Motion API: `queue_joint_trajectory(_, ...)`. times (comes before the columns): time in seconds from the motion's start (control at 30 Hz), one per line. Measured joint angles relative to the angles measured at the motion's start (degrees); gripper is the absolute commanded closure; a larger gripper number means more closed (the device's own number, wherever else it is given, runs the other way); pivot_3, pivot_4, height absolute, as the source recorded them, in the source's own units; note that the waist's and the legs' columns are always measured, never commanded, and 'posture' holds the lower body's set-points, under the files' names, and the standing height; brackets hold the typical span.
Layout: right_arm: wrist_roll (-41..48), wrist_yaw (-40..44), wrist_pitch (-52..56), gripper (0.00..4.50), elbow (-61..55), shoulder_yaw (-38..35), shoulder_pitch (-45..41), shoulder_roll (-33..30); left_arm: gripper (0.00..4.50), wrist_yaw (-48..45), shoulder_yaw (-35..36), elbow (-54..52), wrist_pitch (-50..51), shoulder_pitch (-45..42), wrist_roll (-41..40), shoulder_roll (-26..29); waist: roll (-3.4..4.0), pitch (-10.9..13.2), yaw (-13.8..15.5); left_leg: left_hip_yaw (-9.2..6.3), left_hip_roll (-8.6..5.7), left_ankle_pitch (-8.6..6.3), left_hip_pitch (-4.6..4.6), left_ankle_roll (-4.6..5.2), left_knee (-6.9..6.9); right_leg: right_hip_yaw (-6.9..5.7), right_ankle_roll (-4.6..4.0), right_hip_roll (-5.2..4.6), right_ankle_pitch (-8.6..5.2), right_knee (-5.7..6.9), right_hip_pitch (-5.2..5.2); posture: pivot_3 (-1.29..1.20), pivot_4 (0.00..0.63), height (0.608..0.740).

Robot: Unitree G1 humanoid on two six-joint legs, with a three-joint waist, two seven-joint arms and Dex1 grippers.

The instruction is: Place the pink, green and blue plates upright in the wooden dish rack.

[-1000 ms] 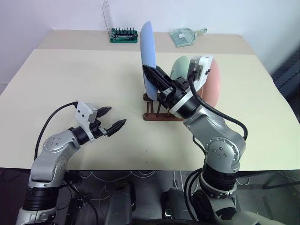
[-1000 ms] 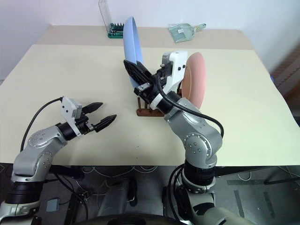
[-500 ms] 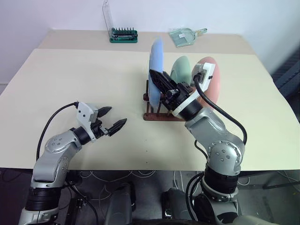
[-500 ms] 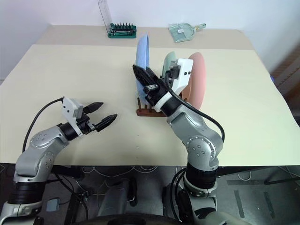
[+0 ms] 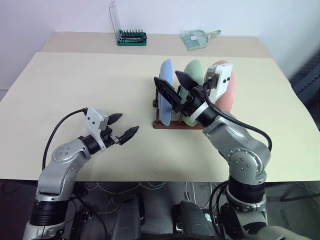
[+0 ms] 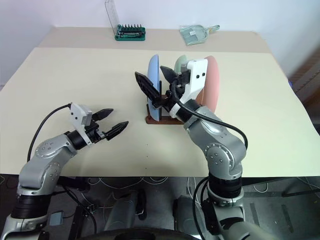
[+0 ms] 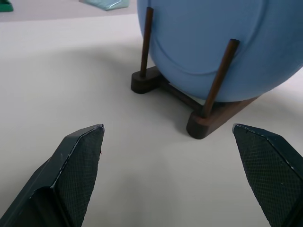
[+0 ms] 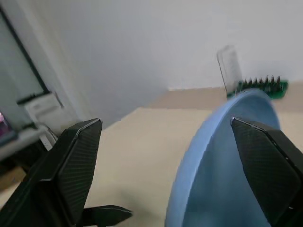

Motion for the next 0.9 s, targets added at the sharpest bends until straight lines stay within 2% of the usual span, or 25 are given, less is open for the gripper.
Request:
queue_joint_trajectory(0.1,-3.9,3.7,-2.6,0.08,-2.2,2.2,-1.4,-6.8,0.0,0.1,-0.1,0.0,0.0,-0.2,0.0,-0.3,0.0,0.0,0.1,0.0,-0.01,0.0,-0.01,0.01,0.01,0.0,0.0,-0.01,0.0,-0.02,0.0,0.0,0.15,0.732)
queue_joint_trajectory(0.2,-5.9,8.0,-6.1,0.08,-4.4,0.5,-1.6,-13.6,0.0,0.3,-0.3,0.1,-0.1,-0.6,0.1,-0.5,0.0,0.0,0.4,0.0,-0.02,-0.01,-0.03,0.03,0.03,-0.01,0.01,-0.02,0.0,-0.08,0.03,0.0,0.15,0.732)
queue_joint_trajectory(0.37,-4.5,9.2,-10.1,0.08,-3.5,-18.1,1.3,-21.5,0.0,0.3,-1.0,2.5,-1.6,-1.4,1.5,-1.3,-0.02,0.0,0.6,0.0,-0.02,-0.07,0.0,0.12,0.04,-0.03,0.01,-0.02,0.0,-0.18,0.14,0.0,0.15,0.732)
queue_joint_trajectory(0.43,-4.8,9.1,-11.3,0.08,-1.6,-23.5,4.2,-23.0,0.0,0.3,-1.4,3.8,-2.0,-2.0,2.0,-1.9,0.0,0.0,0.5,0.0,-0.01,-0.06,0.01,0.11,0.03,-0.03,0.01,-0.01,0.0,-0.17,0.14,0.0,0.15,0.732)
queue_joint_trajectory(0.57,-5.6,11.0,-14.9,0.08,3.2,-32.3,15.9,-23.8,0.0,0.0,-1.8,7.4,-3.9,-3.4,2.9,-2.8,0.03,0.0,0.5,0.01,-0.02,-0.05,0.05,0.11,0.03,-0.03,0.02,0.0,0.0,-0.19,0.21,0.0,0.15,0.732)
queue_joint_trajectory(0.73,-7.3,16.8,-19.4,0.08,7.0,-34.0,30.9,-23.7,0.0,-1.0,-2.5,12.5,-6.9,-4.2,4.5,-2.5,0.25,-0.1,0.2,0.03,0.0,-0.11,0.22,0.21,0.03,-0.02,0.02,0.03,0.0,-0.18,0.32,0.0,0.15,0.732)
queue_joint_trajectory(0.9,-10.0,19.2,-23.9,0.08,12.1,-32.5,35.8,-22.8,0.0,-1.8,-1.7,16.2,-9.4,-4.0,5.8,-1.2,0.31,-0.1,0.1,0.03,0.02,-0.12,0.24,0.23,0.05,0.0,0.02,0.04,0.0,-0.14,0.33,0.0,0.15,0.732)
